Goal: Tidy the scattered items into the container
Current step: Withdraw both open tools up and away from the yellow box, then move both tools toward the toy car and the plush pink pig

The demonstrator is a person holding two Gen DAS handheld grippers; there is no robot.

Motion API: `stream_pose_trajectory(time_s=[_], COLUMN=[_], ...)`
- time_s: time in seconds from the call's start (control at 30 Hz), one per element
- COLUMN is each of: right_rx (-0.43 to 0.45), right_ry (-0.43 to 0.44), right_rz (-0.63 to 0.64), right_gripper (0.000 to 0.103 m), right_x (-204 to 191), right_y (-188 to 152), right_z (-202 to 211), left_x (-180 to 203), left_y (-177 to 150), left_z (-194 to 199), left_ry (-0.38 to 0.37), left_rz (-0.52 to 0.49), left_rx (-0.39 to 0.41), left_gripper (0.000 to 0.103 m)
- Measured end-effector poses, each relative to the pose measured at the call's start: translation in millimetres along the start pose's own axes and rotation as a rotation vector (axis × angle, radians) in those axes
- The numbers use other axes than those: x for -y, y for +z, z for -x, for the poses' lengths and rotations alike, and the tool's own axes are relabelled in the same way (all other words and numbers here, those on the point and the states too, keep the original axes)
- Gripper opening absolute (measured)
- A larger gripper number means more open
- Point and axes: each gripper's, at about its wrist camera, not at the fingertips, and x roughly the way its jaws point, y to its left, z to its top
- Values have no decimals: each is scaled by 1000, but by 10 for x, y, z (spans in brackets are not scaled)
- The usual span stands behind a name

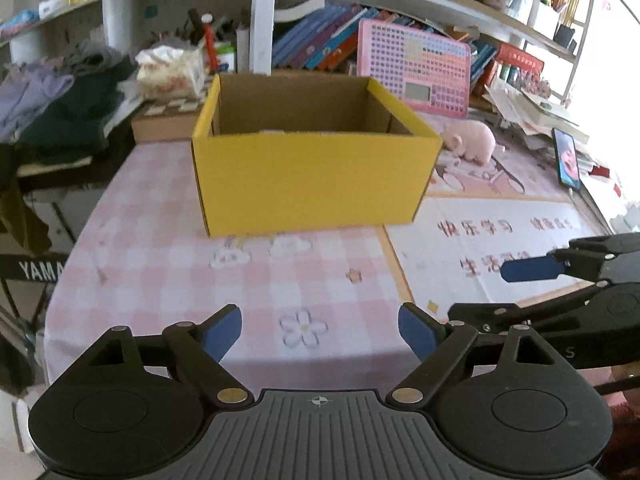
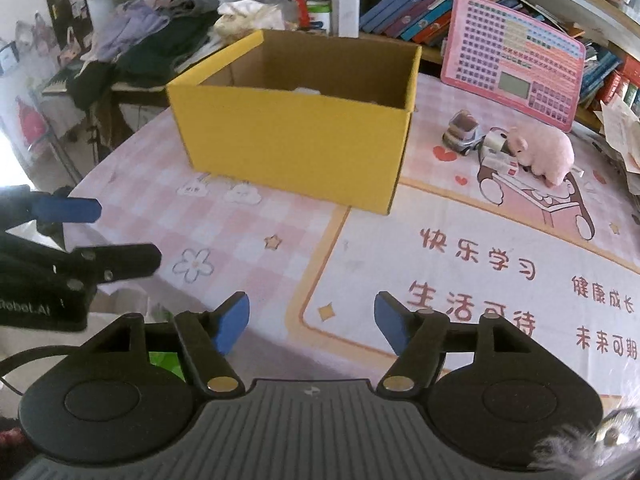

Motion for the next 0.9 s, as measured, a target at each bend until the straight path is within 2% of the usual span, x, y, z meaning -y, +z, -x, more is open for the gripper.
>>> stream_pose_trajectory(time_s=[0.43, 0.9], right_rx=[-39, -64], right_ry=[-44, -97], right_rz=[-31, -91], right_gripper=[73, 74], right_x=[-1, 215], right_y=[-258, -348], right_z=[61, 53], left_x=[118, 345], left_y=[-191, -151], left_z=[-86, -275], left_ry=[-45, -95], left_rz=[-8, -68], left_rx=[-86, -131], left_gripper=[88, 88])
